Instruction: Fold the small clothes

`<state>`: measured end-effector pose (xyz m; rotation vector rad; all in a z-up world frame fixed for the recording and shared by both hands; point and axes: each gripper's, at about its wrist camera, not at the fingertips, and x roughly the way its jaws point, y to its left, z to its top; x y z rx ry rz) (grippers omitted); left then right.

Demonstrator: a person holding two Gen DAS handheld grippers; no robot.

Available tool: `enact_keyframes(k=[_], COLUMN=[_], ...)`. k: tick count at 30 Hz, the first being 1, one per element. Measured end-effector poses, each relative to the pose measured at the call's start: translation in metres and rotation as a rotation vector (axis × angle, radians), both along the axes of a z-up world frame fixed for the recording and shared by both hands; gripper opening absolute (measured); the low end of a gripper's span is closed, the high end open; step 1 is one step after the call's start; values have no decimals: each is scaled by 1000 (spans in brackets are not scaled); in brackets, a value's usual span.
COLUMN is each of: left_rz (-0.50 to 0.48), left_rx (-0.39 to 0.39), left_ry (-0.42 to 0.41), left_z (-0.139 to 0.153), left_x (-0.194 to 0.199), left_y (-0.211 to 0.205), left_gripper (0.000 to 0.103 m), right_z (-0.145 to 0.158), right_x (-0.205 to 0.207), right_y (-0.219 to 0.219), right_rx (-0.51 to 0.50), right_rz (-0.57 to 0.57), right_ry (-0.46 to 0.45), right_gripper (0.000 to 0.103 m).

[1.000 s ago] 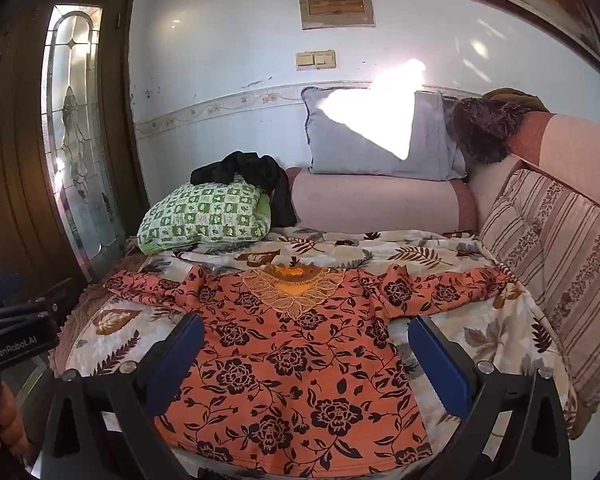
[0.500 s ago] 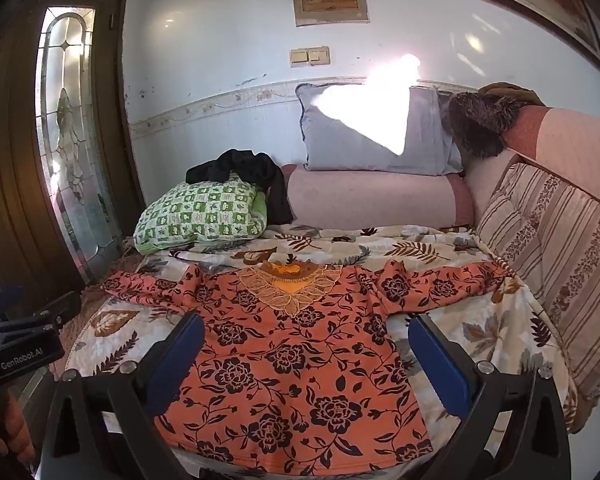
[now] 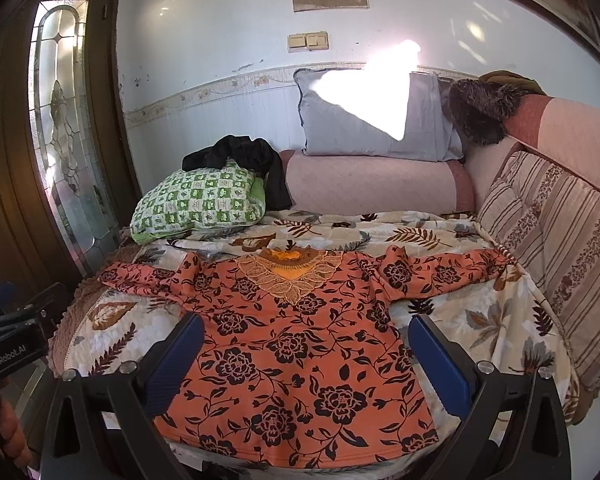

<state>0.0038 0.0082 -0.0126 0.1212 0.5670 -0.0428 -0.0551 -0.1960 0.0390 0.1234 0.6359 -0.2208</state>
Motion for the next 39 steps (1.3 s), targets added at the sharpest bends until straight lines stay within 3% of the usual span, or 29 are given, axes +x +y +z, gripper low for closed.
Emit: enact_keyframes(k=[39], left_rz=[-9], left_rx=[0], left_ry=[12], left_z=[-7], left_x=[6], left_y=[1], left_gripper=[103], right_z=[-12], right_x=[10], right_y=[3], right_rx=[22], right_rz=[-2], right_ry=[33], right_gripper=[103])
